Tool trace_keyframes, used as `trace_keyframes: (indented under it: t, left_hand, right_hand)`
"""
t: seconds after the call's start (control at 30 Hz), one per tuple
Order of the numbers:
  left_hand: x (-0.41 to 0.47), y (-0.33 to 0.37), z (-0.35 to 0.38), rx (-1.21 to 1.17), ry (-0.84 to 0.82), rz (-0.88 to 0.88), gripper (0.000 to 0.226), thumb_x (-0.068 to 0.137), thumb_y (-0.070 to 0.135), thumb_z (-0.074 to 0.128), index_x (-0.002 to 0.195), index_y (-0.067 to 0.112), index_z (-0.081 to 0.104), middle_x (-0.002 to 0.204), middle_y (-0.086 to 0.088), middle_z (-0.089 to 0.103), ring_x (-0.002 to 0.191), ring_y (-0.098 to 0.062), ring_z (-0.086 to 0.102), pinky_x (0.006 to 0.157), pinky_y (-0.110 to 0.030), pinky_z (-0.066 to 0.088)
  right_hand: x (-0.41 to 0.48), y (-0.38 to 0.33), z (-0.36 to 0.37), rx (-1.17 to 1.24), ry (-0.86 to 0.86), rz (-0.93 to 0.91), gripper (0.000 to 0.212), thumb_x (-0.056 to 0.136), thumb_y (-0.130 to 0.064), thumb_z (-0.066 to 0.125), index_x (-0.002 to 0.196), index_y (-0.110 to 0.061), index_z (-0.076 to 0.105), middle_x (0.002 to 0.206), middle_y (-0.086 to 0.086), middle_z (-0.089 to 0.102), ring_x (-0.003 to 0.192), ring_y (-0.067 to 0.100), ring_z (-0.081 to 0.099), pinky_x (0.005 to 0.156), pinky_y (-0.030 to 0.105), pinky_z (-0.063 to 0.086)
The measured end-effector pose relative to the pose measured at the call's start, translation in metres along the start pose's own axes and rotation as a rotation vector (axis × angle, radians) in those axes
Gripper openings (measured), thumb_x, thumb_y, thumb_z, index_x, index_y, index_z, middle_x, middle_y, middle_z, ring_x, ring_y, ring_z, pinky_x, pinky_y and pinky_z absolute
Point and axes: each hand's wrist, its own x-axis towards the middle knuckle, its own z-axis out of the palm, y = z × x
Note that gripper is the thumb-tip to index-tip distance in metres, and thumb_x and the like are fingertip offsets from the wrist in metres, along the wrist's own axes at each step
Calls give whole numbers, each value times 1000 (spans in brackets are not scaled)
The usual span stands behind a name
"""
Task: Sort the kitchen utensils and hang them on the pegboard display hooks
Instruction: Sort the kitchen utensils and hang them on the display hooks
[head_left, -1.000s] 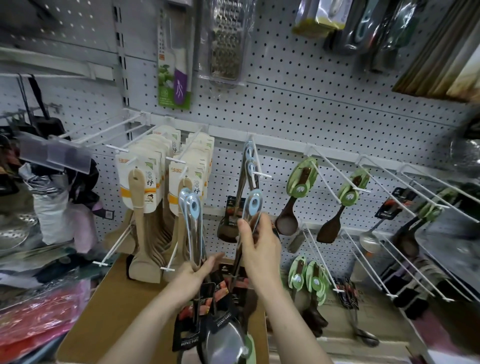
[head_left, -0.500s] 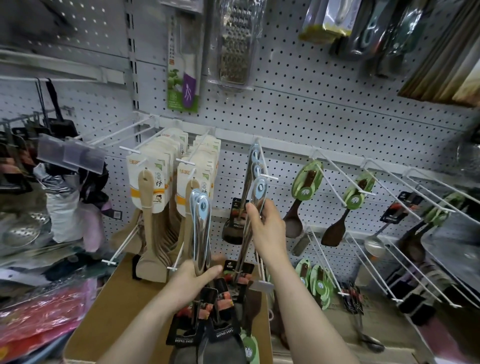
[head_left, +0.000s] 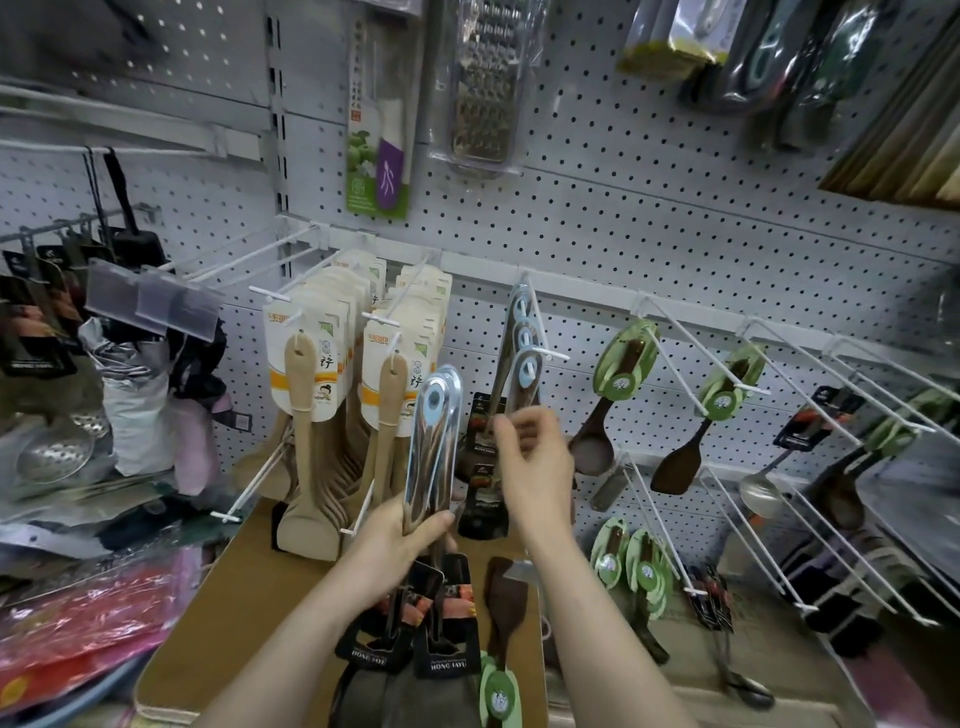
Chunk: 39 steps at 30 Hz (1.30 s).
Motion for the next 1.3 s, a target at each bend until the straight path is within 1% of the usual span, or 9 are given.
trace_keyframes:
  t: [0.1,0.17,0.37,0.53,0.67,0.77,1.0,1.13,1.3]
  left_hand:
    - [1,7,7,-4,-6,3,15,95,21,55,87,12,65,77,3,75,74,-6,69,74,-23,49]
    - [0,10,12,-29,-23,3,18,95,21,56,84,11,66,77,1,75,74,-9,70,73,-25,53]
    - [2,12,20,-88,-23,-4,21,94,18,56,79,12,69,65,14,69,67,4,64,69,-14,47]
    - [8,6,15,-109,41,10,32,96,21,52,79,33,76,87,16,74,91,1,67,87,-19,48]
    - [11,10,14,-94,120,35,28,95,19,54,73,20,71,63,17,68,66,5,62,65,-10,45]
    - [15,2,8,-120,192,-1,24,92,25,59,71,16,68,53,7,60,56,-2,58,62,-20,45]
    - [17,-12,-2,-85,313,29,50,74,71,56,63,23,66,67,-3,67,64,-9,61,64,-31,46]
    - [19,-10,-9,-35,385,11,27,85,35,63,61,24,66,67,-1,70,72,-17,66,75,-42,53]
    - [20,-13,-13,2,355,6,40,76,52,61,66,13,58,69,-5,68,69,-20,66,68,-40,54]
  right_hand:
    - [-13,-5,3,161,-367,57,24,100,-39,50,106,-22,66,97,-9,69,91,2,63,83,22,50]
    - [-17,-4,2,283,-449,86,23,102,-34,49,103,-19,68,96,-2,71,90,12,66,83,29,52]
    - [-21,2,-15,322,-332,-28,13,100,-27,55,97,-21,67,87,-5,71,83,13,65,77,31,52]
    - [-26,-1,-23,270,-254,-94,19,102,-29,51,86,-20,56,70,-15,53,67,2,47,67,24,39]
    - [-22,2,-21,223,-193,-63,26,102,-33,50,86,-12,52,69,-6,47,67,6,44,66,28,38]
    - [-22,5,-19,195,-195,-51,26,102,-35,49,84,-17,52,70,-11,48,67,5,45,67,27,37]
    - [-20,5,-12,181,-147,-48,22,102,-33,48,87,-19,55,73,-6,54,70,11,50,70,32,42]
    - [-13,5,-11,173,-96,-44,21,102,-34,48,88,-21,55,70,-11,53,67,8,49,69,33,42]
    - [-1,4,-6,139,-105,-6,25,102,-35,47,88,-17,55,70,-3,56,64,11,50,65,31,41]
